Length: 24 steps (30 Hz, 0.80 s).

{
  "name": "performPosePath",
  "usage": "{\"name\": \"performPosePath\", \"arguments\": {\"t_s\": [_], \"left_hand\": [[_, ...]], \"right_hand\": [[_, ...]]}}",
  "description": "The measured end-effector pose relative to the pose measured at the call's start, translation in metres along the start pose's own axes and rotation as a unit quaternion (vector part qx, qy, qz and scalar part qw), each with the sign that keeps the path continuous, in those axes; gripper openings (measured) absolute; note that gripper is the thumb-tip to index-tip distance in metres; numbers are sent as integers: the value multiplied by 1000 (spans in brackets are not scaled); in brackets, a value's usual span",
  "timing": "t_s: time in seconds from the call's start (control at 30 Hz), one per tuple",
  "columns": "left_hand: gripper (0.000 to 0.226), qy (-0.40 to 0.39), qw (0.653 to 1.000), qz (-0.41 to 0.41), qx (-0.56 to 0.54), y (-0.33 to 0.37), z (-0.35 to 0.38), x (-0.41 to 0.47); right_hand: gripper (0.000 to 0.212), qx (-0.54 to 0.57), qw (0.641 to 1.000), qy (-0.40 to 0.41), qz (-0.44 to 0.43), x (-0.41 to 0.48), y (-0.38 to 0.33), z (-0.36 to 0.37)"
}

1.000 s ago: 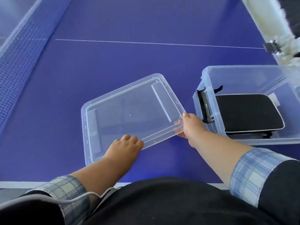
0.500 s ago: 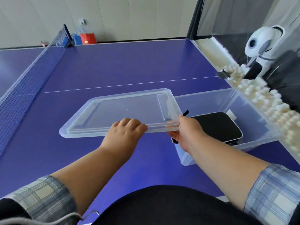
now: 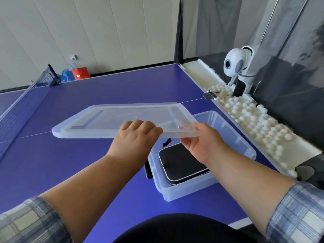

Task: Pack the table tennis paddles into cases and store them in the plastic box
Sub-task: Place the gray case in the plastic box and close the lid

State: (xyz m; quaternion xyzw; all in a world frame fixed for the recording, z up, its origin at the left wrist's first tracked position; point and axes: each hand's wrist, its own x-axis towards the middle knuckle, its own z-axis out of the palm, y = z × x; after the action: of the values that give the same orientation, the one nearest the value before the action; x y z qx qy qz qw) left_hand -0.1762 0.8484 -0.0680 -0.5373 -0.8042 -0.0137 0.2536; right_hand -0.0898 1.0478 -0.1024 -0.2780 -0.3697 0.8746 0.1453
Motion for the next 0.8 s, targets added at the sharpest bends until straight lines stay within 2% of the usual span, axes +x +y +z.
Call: {"name": "performPosePath", "arguments": {"t_s": [0.13,0.27,0.37,0.43,0.47,0.6,0.7,0.8], "left_hand": [[69,-72,997,-3,-30,64,15,50],[81,-139,989,-14,-44,116,28,96],[73,-105,993,-52,-26,122,23,123],[78,-83,993,-88,-17,119,14,139],[81,-85,992,-96,-20,119,10,147],[74,-95,992,-78,-14,125,-7,164],[68,-103,994,-47,-8,130,-16,167],[66,-108,994,-13,-7,130,-22,170]], "right_hand": [[27,-25,997,-65,-16,0,-24,-30],[30,-26,995,-100,10,8,-45,-73],[39,-80,994,-67,32,22,-66,-109],[28,-186,982,-34,7,35,-74,-130],[28,-254,967,-15,-17,42,-77,-138],[64,-495,860,9,-128,72,-93,-157],[80,-568,809,-35,-146,91,-101,-153],[73,-622,767,-41,-152,102,-103,-147]]}}
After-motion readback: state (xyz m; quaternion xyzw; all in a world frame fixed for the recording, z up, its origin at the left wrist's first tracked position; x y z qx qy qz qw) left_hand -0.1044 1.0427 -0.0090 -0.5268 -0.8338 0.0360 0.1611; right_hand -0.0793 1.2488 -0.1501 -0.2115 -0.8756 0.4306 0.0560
